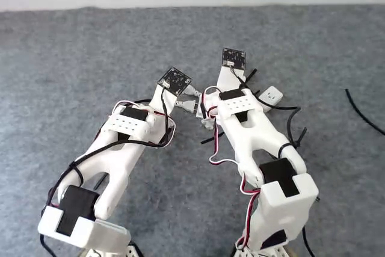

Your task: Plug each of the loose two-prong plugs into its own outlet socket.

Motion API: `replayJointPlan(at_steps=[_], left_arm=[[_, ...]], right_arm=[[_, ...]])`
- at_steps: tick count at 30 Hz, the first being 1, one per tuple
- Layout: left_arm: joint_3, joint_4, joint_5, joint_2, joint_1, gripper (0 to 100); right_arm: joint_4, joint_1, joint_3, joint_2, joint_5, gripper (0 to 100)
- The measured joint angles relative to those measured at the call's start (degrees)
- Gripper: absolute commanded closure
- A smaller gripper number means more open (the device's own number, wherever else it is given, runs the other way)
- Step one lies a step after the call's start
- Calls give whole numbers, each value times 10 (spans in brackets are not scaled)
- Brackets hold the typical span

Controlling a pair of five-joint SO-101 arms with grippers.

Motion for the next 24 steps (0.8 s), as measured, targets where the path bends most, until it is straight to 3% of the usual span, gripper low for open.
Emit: replayJointPlan(at_steps=[6,14,18,24], left_arm=[[0,0,0,0,0,985],[0,0,0,0,0,985],[0,0,0,0,0,985],[0,0,-1,0,0,985]], right_arm=[[1,0,-27,29,0,888],[113,2,-171,121,0,889],[143,2,-206,140,0,993],[150,-1,-207,143,26,989]])
